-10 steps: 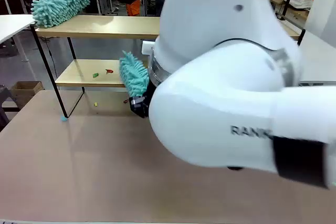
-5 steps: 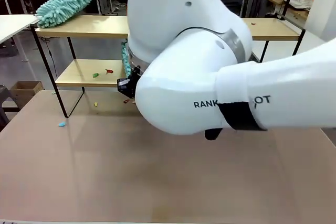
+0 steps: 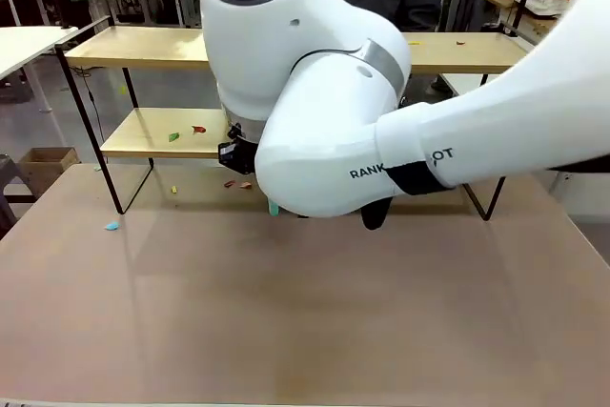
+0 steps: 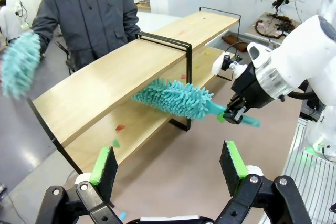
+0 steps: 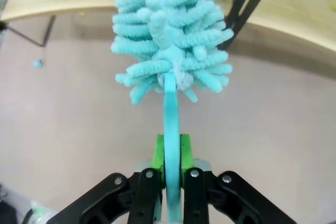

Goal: Clean the shelves.
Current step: Clean a randomly selected level of the Shelf with the Duster.

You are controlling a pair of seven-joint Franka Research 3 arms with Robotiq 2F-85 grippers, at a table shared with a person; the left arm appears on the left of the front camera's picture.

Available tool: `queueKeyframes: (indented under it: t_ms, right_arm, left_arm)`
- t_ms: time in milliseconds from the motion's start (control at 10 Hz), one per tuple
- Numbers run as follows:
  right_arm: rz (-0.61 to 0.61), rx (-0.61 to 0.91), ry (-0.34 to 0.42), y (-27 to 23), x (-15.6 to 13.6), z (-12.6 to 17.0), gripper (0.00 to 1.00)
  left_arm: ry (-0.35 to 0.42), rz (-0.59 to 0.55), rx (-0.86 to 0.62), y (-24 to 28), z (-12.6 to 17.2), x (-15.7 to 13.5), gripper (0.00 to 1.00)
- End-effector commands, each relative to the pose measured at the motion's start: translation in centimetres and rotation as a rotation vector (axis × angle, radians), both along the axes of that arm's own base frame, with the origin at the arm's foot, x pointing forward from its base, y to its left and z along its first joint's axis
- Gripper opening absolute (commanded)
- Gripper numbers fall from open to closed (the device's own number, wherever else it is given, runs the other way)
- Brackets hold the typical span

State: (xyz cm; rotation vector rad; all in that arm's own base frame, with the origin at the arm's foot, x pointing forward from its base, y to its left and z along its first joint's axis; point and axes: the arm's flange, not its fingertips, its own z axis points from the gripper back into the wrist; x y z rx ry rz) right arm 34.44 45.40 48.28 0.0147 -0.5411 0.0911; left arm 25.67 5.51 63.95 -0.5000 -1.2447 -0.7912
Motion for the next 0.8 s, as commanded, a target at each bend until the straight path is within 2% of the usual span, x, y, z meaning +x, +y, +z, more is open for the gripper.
queueKeyframes:
  t_ms: [0,200,700]
  right_arm:
    - [-0.081,-0.034,-0.022,3.5,1.8,-0.6,0.12]
    - [-0.106,-0.059,-0.045,3.2,2.2,-0.5,0.12]
    - [-0.063,0.017,0.076,3.3,2.9,-1.1,0.12]
  left_arm:
    - [-0.001,-0.006,-0.001,0.0,-0.1,0.1,1.0]
    - [-0.001,-0.006,-0.001,0.0,-0.1,0.1,1.0]
    - [-0.001,-0.006,-0.001,0.0,-0.1,0.1,1.0]
